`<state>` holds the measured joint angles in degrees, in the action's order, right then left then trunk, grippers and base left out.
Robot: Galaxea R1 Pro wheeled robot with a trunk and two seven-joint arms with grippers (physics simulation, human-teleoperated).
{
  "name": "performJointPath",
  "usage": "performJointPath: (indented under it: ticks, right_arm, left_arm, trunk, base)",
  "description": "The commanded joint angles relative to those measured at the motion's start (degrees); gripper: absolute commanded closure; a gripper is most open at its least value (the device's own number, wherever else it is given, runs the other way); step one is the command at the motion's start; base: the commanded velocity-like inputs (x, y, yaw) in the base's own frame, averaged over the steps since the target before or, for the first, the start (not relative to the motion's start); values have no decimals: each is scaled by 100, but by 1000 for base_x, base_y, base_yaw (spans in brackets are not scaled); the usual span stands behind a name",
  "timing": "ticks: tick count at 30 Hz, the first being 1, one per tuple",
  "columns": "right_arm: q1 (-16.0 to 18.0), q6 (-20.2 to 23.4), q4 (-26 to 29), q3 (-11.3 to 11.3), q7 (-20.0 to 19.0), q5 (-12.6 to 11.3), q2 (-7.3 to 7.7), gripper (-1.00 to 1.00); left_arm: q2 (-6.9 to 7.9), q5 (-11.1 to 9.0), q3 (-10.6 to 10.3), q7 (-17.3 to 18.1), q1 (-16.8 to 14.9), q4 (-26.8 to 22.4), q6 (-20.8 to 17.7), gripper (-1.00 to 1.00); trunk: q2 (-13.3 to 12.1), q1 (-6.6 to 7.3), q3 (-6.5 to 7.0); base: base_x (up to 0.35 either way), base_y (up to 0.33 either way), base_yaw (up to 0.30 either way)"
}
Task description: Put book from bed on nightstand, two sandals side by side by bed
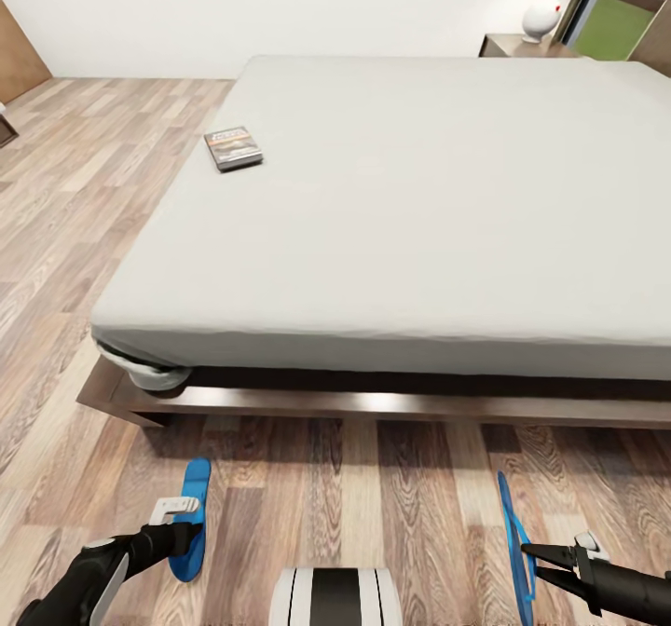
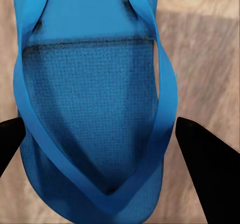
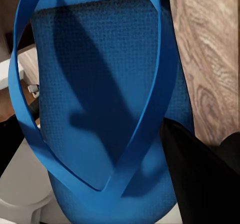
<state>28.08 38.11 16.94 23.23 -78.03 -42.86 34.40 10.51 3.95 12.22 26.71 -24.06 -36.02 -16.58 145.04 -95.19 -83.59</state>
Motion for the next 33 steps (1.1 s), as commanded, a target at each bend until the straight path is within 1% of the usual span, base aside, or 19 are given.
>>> performJointPath:
  ticks: [1, 14, 23, 28, 33]
  right_arm:
    - [4, 65, 2, 32, -1, -47, 5, 100]
    - [4, 65, 2, 32, 2, -47, 5, 100]
    - [4, 65, 2, 32, -1, -47, 5, 100]
    - [4, 65, 2, 32, -2, -47, 5, 100]
    - [4, 65, 2, 32, 2, -47, 5, 100]
  left_arm:
    - [-5, 36, 34, 46, -2, -10, -35, 100]
    - [-5, 36, 35, 53, -2, -10, -36, 100]
    - [-5, 43, 26, 53, -2, -10, -29, 100]
    - [-5, 45, 34, 53, -2, -10, -29, 100]
    - [-5, 45, 34, 53, -2, -10, -29, 100]
  trunk:
    - [3, -1, -27]
    - [21, -35, -315]
    - [21, -35, -315]
    - [21, -35, -315]
    - [21, -35, -315]
  base:
    - [0, 0, 0]
    - [0, 0, 0]
    - [5, 0, 0]
    - [238, 0, 0]
    - [60, 0, 0]
